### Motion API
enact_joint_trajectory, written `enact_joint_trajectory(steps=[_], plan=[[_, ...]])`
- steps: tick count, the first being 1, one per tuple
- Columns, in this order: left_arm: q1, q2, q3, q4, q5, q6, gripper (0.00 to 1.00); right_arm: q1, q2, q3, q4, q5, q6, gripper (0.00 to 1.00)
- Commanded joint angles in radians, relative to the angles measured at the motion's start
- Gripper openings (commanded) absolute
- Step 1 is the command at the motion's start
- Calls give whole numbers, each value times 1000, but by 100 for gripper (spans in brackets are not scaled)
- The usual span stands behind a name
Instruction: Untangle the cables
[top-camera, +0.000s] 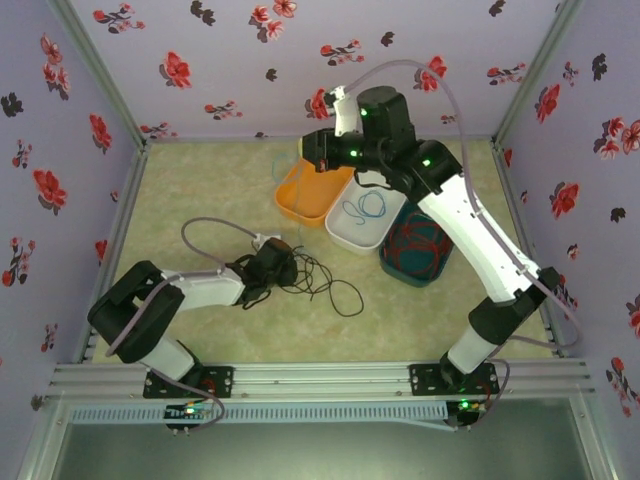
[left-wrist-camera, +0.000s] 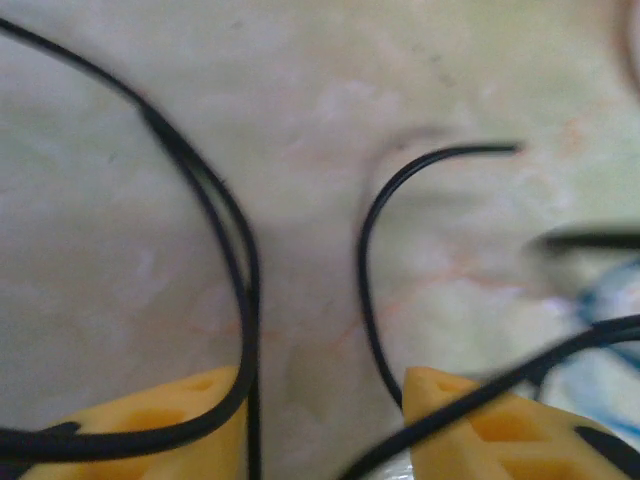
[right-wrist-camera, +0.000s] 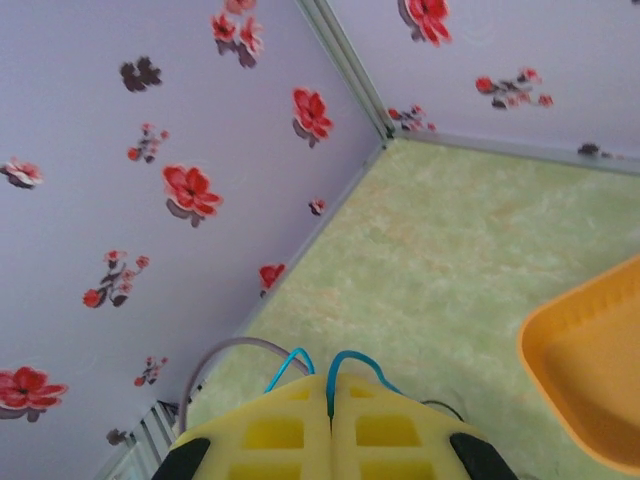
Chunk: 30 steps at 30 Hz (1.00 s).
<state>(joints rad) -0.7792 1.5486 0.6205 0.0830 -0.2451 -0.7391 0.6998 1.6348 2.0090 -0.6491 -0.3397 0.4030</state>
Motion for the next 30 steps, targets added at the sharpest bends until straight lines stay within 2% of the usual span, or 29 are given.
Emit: enact_joint_trajectory(steps=[1, 6, 12, 22, 30], plan=[[25, 30, 4, -106, -57, -74, 32, -8, -38, 88, -57, 19, -60, 0], [56, 39, -19, -111, -54, -121, 12, -10, -110, 128, -79, 110, -118, 0], [83, 44, -24, -136, -54, -150, 0, -11, -200, 130, -66, 181, -167, 0], [155, -1, -92, -159, -52, -219, 0, -15, -302, 134, -52, 354, -260, 0], [234, -111, -173, -182, -57, -241, 0, -20, -325, 161, -50, 520, -320, 0]])
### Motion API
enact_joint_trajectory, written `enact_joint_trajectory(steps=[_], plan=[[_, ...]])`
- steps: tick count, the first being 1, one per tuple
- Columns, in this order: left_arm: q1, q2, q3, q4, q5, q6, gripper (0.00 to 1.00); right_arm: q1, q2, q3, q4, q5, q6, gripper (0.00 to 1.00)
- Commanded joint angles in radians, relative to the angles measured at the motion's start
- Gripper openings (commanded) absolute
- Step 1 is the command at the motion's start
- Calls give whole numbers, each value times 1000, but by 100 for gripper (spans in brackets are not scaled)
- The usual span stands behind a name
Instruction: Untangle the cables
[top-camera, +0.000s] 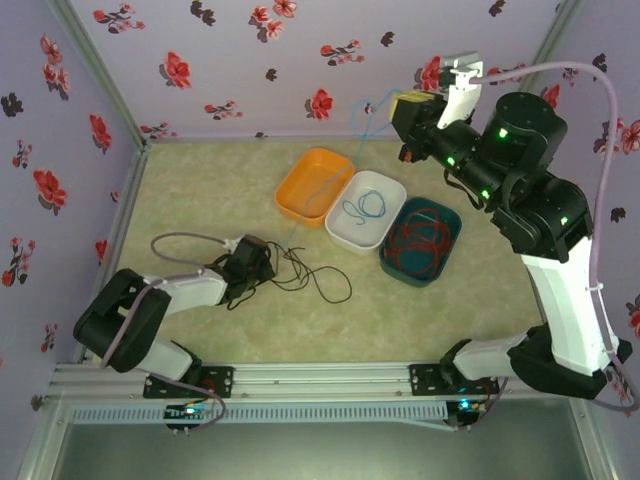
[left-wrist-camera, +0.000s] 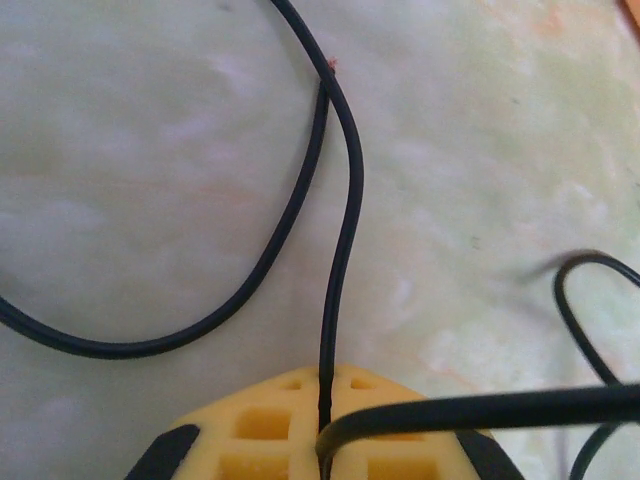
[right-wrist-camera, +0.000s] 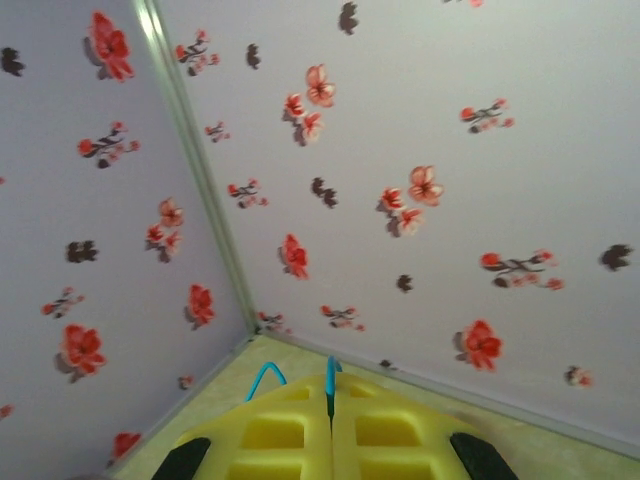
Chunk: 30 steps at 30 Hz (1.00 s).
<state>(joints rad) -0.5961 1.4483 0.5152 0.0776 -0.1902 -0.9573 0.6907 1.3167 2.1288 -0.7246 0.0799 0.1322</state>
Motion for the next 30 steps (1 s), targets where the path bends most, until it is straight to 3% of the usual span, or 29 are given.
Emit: enact_joint_trajectory(steps=[1, 17, 30], plan=[[65, -25, -78, -179, -108, -23, 0, -11, -6, 58, 25, 112, -57, 0], [198, -129, -82, -302, -98, 48, 0, -11, -81, 120, 53, 248, -142, 0], [206, -165, -46, -294, -55, 61, 0, -11, -12, 82, 76, 303, -173, 0]])
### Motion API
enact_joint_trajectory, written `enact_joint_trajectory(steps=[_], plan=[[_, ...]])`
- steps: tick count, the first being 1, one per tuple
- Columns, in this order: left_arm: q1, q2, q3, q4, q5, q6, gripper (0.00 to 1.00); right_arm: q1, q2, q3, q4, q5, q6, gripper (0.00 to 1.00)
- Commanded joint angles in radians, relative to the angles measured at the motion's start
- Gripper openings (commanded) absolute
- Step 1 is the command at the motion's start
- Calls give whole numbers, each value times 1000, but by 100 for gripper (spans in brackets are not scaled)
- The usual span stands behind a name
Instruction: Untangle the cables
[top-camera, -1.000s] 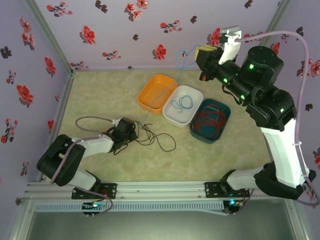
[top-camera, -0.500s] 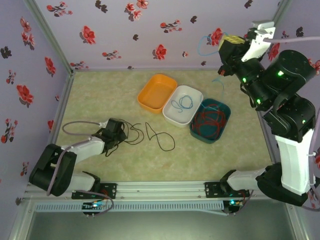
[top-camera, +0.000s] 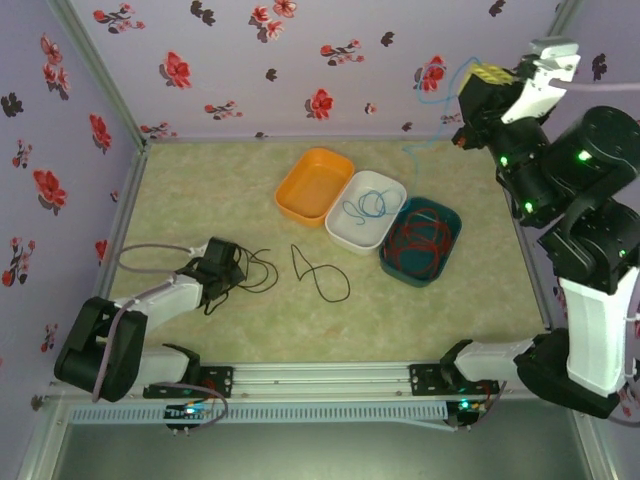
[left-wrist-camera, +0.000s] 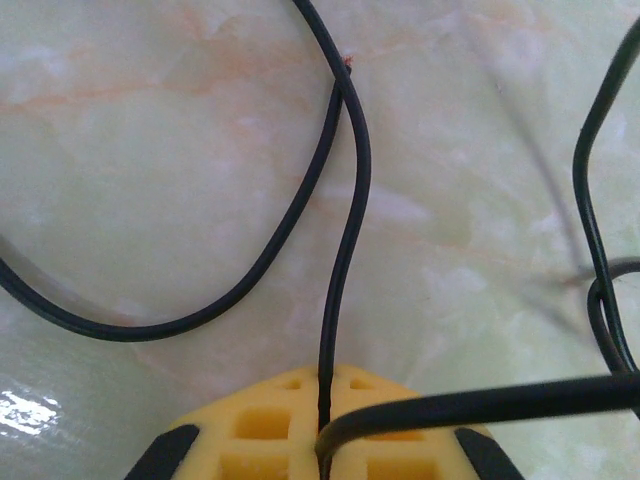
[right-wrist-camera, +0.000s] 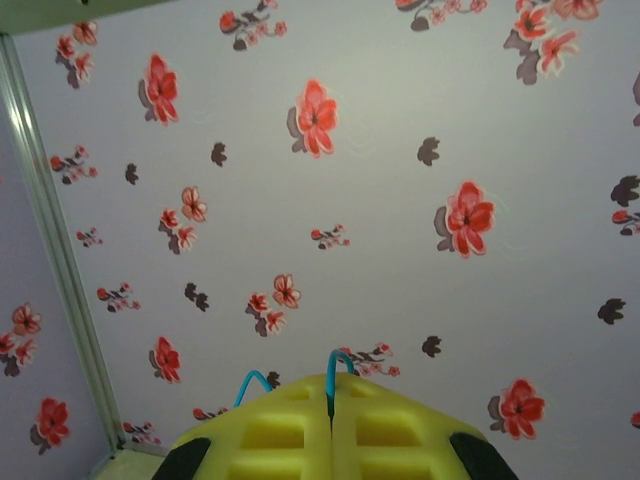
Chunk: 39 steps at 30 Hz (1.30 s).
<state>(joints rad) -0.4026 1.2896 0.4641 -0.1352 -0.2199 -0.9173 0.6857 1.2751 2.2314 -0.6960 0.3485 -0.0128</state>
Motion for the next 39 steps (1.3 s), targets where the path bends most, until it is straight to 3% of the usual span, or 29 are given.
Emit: enact_joint_trajectory(steps=[1, 9, 17, 39], plan=[[13, -12, 4, -80, -17, 20, 0, -6, 38, -32, 52, 38, -30, 0], [13, -79, -2, -99, 20, 27, 0, -35, 158, -52, 37, 33, -16, 0], [13, -157, -8, -117, 28, 34, 0, -130, 267, -25, 16, -70, 45, 0], [13, -253, -3, -140, 35, 45, 0, -269, 422, -29, -23, -208, 126, 0]])
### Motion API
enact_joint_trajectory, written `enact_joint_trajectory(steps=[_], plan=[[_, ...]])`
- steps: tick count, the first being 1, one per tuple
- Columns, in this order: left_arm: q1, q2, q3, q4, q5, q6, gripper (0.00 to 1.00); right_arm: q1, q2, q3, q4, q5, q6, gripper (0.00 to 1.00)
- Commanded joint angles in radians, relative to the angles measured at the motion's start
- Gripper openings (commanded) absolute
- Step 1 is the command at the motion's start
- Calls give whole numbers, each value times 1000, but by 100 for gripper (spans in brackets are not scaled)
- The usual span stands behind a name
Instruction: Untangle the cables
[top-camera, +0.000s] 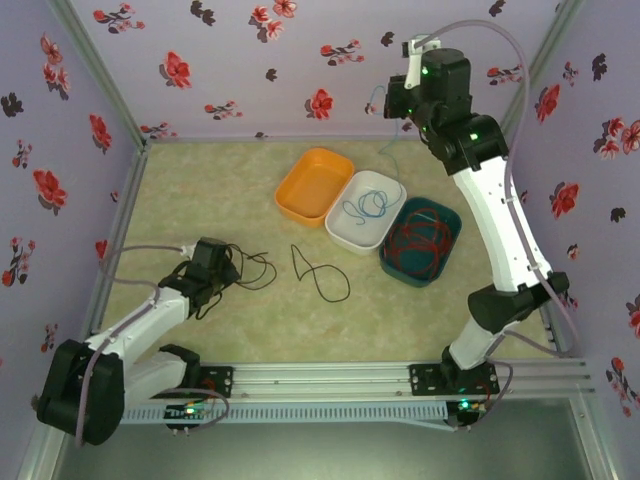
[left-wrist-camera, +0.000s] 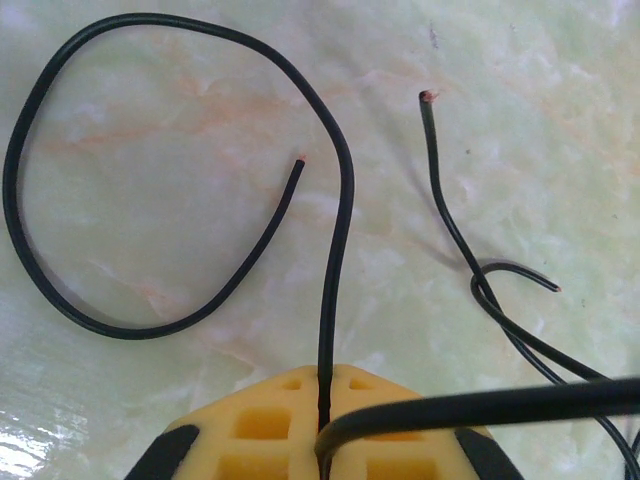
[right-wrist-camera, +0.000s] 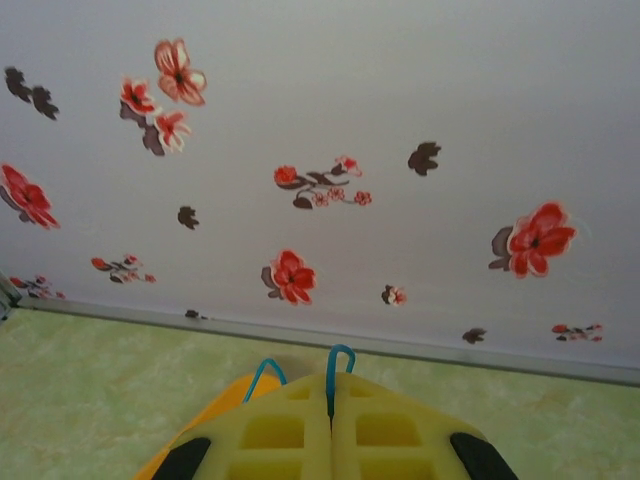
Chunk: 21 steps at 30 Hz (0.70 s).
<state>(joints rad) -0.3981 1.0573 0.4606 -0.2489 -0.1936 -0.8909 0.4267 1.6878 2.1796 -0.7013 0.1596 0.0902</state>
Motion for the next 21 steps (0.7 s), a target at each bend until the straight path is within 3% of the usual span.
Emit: enact_joint_trajectory(steps=[1, 10, 21], plan=[[8, -22, 0, -29, 11, 20, 0, -12, 12, 16, -17, -16, 24, 0], [8, -52, 7, -39, 28, 26, 0, -17, 16, -118, 11, -8, 40, 0], [8, -54, 28, -46, 30, 30, 0, -16, -45, -260, 4, -99, 127, 0]])
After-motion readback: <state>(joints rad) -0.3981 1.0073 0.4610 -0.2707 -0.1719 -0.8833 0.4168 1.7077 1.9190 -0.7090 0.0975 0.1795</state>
